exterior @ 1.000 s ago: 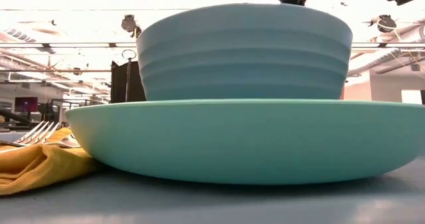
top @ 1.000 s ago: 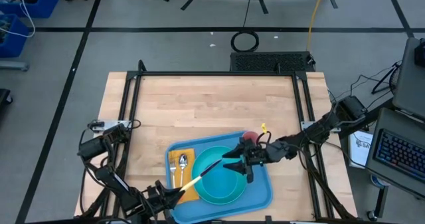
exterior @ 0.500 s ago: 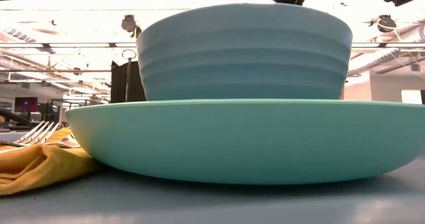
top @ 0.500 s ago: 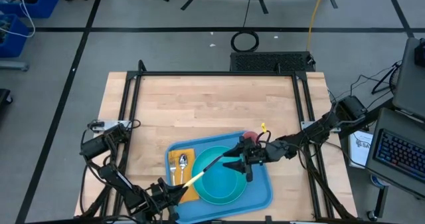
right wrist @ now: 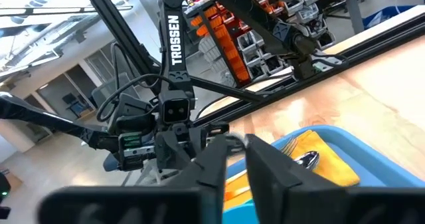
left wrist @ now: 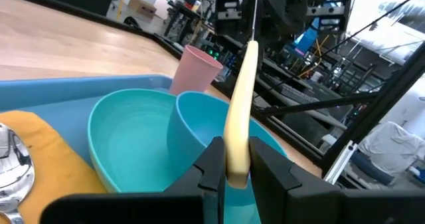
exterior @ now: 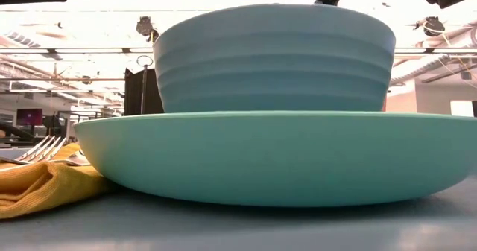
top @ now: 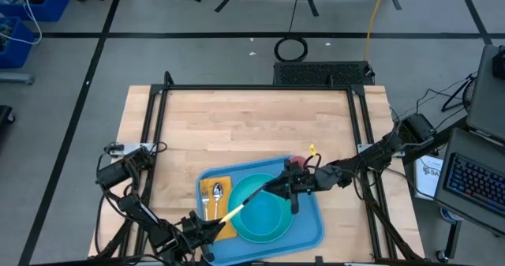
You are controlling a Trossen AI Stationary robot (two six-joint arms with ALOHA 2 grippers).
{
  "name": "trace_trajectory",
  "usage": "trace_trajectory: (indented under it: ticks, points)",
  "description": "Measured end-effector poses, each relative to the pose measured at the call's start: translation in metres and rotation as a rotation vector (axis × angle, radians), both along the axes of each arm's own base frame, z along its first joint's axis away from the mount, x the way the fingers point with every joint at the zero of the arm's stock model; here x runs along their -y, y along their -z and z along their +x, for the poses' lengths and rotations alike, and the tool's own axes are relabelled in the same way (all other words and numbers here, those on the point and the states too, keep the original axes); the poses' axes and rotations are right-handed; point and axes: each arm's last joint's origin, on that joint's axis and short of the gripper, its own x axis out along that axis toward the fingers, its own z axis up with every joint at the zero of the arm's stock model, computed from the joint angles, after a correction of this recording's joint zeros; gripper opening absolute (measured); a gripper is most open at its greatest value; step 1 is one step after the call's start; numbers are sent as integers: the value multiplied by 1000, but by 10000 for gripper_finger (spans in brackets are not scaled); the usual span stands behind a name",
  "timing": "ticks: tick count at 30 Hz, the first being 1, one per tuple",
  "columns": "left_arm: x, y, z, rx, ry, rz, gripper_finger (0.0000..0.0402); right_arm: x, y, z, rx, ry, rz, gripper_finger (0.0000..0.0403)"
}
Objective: Set up tray
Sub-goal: Put the knife on top of the napkin to the right of the spoon
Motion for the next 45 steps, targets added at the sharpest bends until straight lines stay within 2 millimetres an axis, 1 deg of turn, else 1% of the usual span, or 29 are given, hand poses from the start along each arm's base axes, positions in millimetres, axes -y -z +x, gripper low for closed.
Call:
trace_trajectory:
  ticks: [4, 12, 18, 20, 23, 38, 41, 45]
  points:
    - [-1, 0, 3, -15, 18, -7, 48, 1, 0, 1, 4, 1, -24, 10]
    - [-1, 1, 3, -18, 22, -8, 49, 2, -1, 1, 13, -10, -44, 3]
    - [1, 1, 0, -16, 30, -10, 108, 11, -2, 6, 23, -62, -14, 1]
    - [3, 1, -3, -15, 40, -10, 121, 15, -2, 7, 18, -84, 1, 1]
    - [7, 1, -8, -14, 56, -13, 129, 21, -3, 10, 26, -124, 22, 0]
    - [30, -2, -44, -1, 168, -35, 133, 49, -2, 18, -7, -246, 85, 0]
    - [33, -3, -49, -4, 184, -26, 133, 52, -7, 24, -25, -280, 82, 0]
    - [35, -3, -54, -6, 197, -21, 133, 52, -19, 35, -89, -286, 40, 0]
